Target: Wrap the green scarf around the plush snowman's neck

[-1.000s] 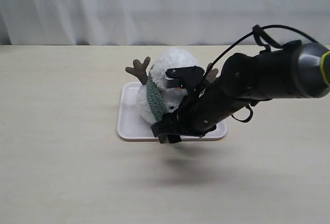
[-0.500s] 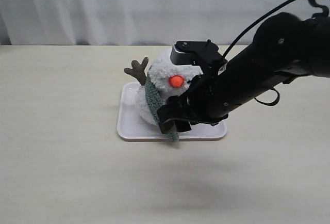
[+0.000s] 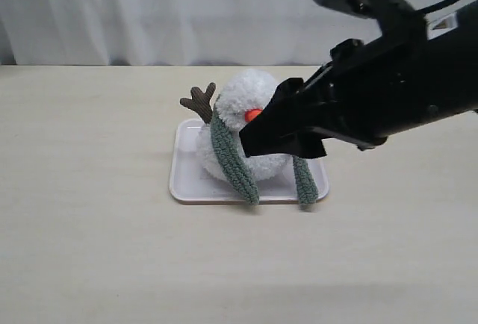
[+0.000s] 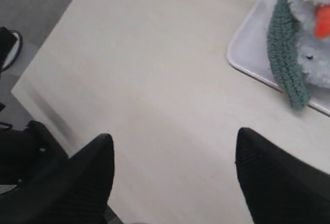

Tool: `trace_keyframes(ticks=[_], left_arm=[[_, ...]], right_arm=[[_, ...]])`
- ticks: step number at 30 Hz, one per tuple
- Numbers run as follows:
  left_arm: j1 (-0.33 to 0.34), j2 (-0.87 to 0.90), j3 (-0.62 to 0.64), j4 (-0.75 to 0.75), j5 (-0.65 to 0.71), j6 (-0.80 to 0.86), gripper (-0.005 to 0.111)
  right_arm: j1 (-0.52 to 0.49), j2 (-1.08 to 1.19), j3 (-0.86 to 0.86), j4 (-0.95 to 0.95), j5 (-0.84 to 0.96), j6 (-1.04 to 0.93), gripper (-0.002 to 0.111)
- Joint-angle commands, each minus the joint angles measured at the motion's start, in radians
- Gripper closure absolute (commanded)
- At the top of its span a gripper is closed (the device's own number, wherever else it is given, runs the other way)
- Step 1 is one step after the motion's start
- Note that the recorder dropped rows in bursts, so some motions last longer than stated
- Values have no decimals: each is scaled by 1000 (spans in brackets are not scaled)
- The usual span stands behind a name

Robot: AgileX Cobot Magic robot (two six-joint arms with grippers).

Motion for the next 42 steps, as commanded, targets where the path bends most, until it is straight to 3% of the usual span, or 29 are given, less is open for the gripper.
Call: trace_keyframes(ticks=[1,9,16,22,27,38,42], left_arm=[[1,-3,4,-2,-10,-1,107],[1,-3,4,-2,-12,-1,107],[1,-3,4,-2,-12,-1,107],[1,-3,4,-2,-12,-1,107],[1,-3,4,-2,-12,-1,107],[1,-3,4,-2,-10,-1,107],[1,-3,4,-2,-10,-1,107]], right_arm=[[-2,-164,3,10,26,-21,50],[-2,-523,3,-120,9,-21,104],[-2,-833,82,-214,-156,-14,104],[-4,-1159,366,-239,-500,-14,104],[-28,-1235,440,-294,-577,50,104],[-373,-1235,441,-315,-467,101,104],[-446,-1235,441,-315,-412,101,104]])
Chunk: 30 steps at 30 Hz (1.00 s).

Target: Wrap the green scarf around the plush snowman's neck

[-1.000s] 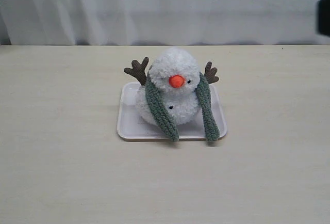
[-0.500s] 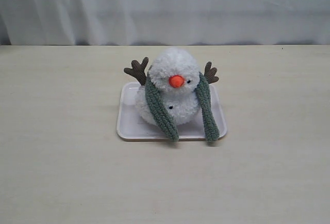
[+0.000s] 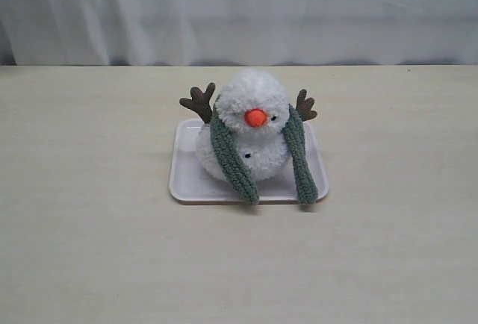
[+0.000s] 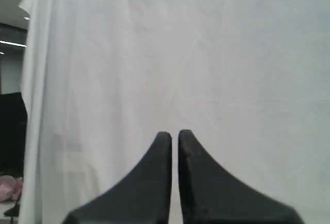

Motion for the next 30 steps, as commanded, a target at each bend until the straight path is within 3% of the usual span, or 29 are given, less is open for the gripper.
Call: trace_keyframes(ticks=[1,11,30], left_arm=[[1,-3,4,-2,-10,-1,107],[1,-3,4,-2,-10,-1,107],[1,-3,4,-2,-12,-1,107]], right_arm=[[-64,-3,4,-10,57,6,104],[-63,-3,4,-6,194,21,104],[-63,-3,4,0,201,21,104]])
